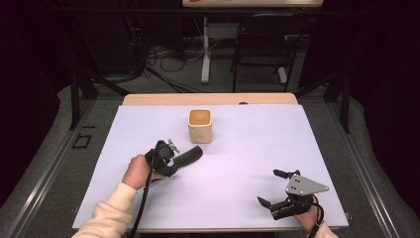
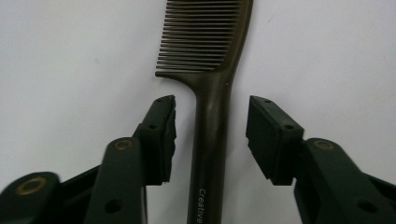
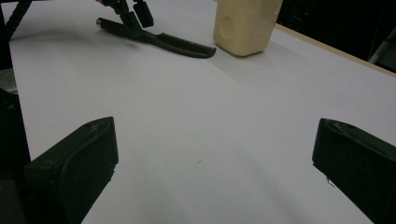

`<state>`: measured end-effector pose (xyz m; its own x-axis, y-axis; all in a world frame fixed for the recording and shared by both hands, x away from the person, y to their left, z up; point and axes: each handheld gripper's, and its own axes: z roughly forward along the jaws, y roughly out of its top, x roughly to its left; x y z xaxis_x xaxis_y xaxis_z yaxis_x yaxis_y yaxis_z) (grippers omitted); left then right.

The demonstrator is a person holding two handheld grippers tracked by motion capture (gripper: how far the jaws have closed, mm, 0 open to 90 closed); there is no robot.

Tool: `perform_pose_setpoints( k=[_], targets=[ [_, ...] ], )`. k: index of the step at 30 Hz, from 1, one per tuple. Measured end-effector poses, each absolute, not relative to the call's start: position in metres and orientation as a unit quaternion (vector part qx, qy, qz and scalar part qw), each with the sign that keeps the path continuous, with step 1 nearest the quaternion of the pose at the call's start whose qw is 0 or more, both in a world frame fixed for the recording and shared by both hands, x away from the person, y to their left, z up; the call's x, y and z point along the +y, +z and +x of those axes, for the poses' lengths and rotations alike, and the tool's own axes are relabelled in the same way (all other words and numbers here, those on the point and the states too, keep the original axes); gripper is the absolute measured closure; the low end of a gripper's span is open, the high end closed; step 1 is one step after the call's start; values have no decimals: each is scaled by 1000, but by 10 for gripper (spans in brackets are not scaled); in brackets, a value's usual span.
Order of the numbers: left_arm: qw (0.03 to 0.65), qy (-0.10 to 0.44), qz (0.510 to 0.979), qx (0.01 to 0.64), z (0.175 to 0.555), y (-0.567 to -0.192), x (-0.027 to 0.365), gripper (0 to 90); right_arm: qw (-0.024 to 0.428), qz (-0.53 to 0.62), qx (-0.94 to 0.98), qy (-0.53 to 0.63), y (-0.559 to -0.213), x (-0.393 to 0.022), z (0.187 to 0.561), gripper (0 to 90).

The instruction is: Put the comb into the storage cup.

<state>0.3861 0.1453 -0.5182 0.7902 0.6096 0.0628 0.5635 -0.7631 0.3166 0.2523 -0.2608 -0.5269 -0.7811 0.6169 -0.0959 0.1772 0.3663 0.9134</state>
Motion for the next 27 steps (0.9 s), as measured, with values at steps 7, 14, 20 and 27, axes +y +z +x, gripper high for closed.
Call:
perform_pose_setpoints(
  k=[7, 14, 20, 27],
  targets=[
    [115, 62, 944, 303, 393, -519, 141, 623, 218, 249, 798, 504, -527, -261, 253, 0],
    [98, 50, 946, 304, 399, -524, 140, 641, 217, 250, 798, 504, -527, -260, 253, 0],
    [98, 35, 948, 302, 402, -526, 141, 669, 217, 249, 799, 503, -527, -260, 253, 0],
    [88, 31, 951, 293, 403, -525, 137, 716, 216, 250, 800, 501, -527, -260, 253, 0]
  ],
)
